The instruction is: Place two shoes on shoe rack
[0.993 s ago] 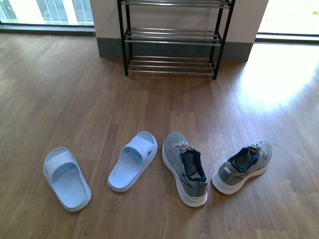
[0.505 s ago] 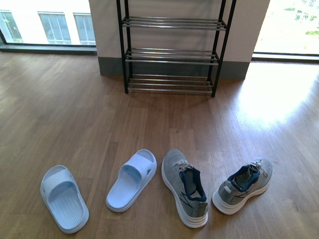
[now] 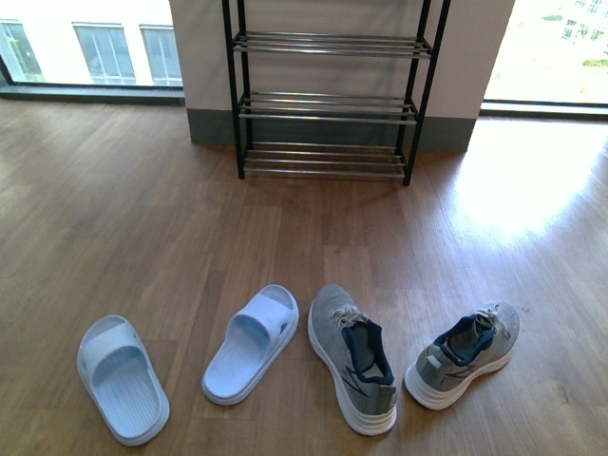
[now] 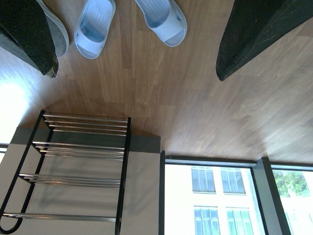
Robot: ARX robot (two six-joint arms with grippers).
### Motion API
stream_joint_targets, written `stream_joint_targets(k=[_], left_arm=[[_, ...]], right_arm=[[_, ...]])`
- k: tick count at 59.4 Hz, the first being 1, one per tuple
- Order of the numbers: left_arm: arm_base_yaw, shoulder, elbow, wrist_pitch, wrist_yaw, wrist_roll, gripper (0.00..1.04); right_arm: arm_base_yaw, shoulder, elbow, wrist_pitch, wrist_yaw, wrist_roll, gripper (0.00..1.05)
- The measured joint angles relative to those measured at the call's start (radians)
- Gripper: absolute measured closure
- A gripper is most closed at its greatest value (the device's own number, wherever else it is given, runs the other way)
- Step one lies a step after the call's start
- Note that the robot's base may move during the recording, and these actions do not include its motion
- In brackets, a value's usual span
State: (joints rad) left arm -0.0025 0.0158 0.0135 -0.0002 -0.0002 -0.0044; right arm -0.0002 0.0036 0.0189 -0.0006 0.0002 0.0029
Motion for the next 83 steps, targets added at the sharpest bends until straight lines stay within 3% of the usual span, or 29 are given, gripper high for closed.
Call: stream_joint_targets(k=[83], left_arm=[[0.000,0.000,0.000,0.000,0.000,0.000,0.09]], right_arm=[[0.000,0.000,0.000,0.000,0.000,0.000,0.09]])
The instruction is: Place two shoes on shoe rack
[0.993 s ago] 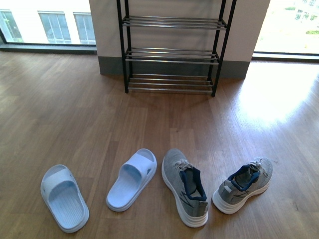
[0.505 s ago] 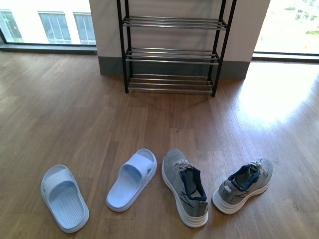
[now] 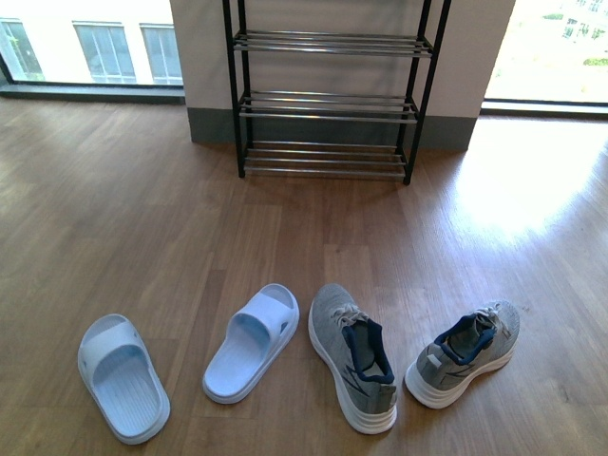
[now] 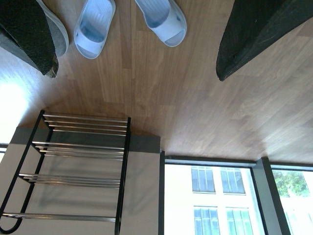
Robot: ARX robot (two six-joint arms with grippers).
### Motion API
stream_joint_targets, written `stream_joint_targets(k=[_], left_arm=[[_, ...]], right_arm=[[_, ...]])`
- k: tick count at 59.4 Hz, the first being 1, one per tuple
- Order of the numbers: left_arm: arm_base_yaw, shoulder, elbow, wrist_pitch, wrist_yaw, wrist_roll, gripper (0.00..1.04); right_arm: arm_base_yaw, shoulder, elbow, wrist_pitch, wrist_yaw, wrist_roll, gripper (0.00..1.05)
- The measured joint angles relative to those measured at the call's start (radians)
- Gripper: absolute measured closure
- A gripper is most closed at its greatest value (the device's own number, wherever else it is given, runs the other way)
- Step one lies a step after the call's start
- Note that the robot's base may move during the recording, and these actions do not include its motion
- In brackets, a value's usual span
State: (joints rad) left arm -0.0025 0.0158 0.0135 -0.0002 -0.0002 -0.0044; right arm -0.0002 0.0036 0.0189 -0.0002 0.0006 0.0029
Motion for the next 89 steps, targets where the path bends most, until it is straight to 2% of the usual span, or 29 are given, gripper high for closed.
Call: stream_joint_targets(k=[82,84,86,89], left_arm=[[0.000,0.000,0.000,0.000,0.000,0.000,0.09],[0.000,0.000,0.000,0.000,0.000,0.000,0.09],[0.000,0.000,0.000,0.000,0.000,0.000,0.09],[0.000,0.000,0.000,0.000,0.000,0.000,0.09]], right_arm=[[0.000,0.000,0.000,0.000,0.000,0.000,0.09],[0.007,0.000,-0.002,0.010,0.026,0.011,0.09],[0.029,0.008,-0.002,0.063,0.119,0.043,0.09],[0.034,0.031,0.000,0.120,0.183,0.096,0.09]])
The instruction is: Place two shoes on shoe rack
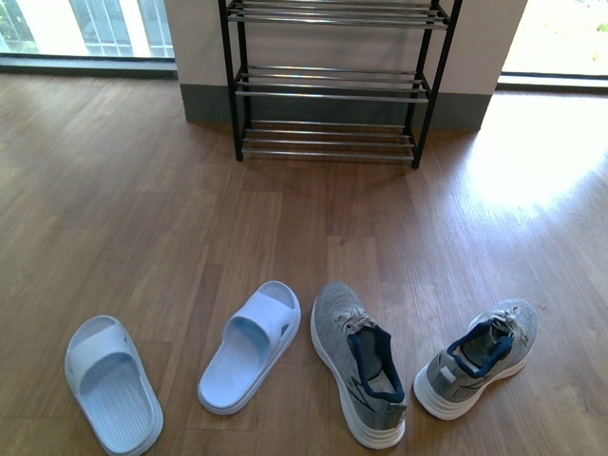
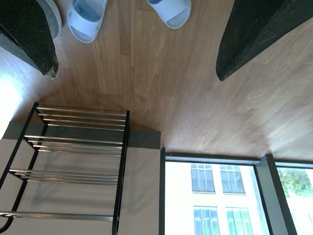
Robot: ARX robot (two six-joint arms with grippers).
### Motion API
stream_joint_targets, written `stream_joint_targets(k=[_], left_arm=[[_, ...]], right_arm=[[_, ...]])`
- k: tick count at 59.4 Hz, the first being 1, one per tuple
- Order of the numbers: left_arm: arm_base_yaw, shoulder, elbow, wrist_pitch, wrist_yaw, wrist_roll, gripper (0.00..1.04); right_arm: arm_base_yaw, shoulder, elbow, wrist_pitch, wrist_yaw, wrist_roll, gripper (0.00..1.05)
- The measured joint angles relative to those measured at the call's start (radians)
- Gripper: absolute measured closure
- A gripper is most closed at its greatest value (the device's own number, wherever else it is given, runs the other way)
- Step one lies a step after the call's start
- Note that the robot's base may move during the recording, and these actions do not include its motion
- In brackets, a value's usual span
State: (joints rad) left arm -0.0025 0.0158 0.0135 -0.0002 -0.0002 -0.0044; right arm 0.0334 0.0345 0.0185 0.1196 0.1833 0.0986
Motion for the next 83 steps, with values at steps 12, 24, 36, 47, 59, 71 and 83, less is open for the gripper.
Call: stream_joint_targets(k=[12,24,36,47,59,71,83], left_arm=[[0.000,0.000,0.000,0.000,0.000,0.000,0.09],[0.000,0.000,0.000,0.000,0.000,0.000,0.09],[0.000,0.000,0.000,0.000,0.000,0.000,0.09],[0.000,0.000,0.000,0.000,0.000,0.000,0.09],[0.000,0.000,0.000,0.000,0.000,0.000,0.09],[0.000,0.000,0.000,0.000,0.000,0.000,0.09],[0.000,0.000,0.000,0.000,0.000,0.000,0.09]], right_arm=[[-0.091,0.388,0.031,0.235,-0.034,0.072,0.09],[-0.216,1.124,0.263,0.529,-0.102,0.067,0.09],[-0.316,1.799,0.547,0.565,-0.095,0.027,0.09],[-0.346,2.129,0.728,0.502,-0.101,0.011,0.09],[-0.359,2.325,0.876,0.428,-0.110,0.010,0.09],[-0.348,2.435,0.974,0.363,-0.132,0.025,0.09],[-0.288,2.470,1.000,0.351,-0.166,0.064,0.09]])
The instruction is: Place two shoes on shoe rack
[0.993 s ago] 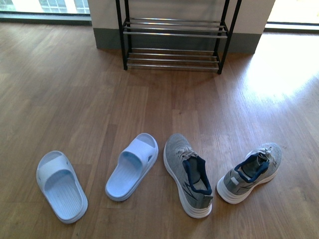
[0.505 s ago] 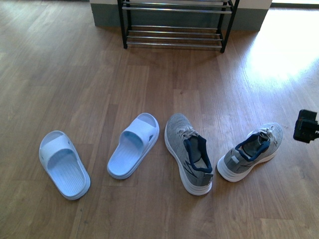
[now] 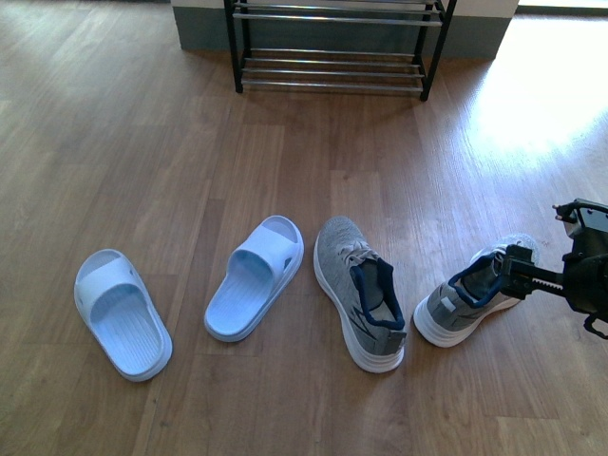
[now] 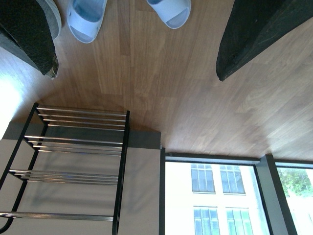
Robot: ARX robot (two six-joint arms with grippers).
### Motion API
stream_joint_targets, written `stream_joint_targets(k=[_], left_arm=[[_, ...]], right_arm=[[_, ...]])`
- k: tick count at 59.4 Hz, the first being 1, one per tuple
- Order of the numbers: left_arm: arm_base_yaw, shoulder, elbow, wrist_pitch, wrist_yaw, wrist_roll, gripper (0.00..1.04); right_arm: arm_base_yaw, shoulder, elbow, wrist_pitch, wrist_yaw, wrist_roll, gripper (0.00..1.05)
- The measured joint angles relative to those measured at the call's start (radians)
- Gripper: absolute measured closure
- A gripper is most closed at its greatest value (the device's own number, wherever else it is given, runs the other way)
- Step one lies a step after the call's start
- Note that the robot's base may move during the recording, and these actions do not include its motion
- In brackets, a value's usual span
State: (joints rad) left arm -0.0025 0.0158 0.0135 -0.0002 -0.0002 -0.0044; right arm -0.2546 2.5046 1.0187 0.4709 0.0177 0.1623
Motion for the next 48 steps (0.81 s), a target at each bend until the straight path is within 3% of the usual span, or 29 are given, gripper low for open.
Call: stream_joint_targets(k=[31,48], left_arm=[[0.000,0.000,0.000,0.000,0.000,0.000,0.09],[0.000,0.000,0.000,0.000,0.000,0.000,0.09]], right_arm=[[0.041,0.102,0.126,-0.064,-0.003,0.132,0.09],[0.045,0.177,0.203,-0.096,0.013,0.134,0.09]])
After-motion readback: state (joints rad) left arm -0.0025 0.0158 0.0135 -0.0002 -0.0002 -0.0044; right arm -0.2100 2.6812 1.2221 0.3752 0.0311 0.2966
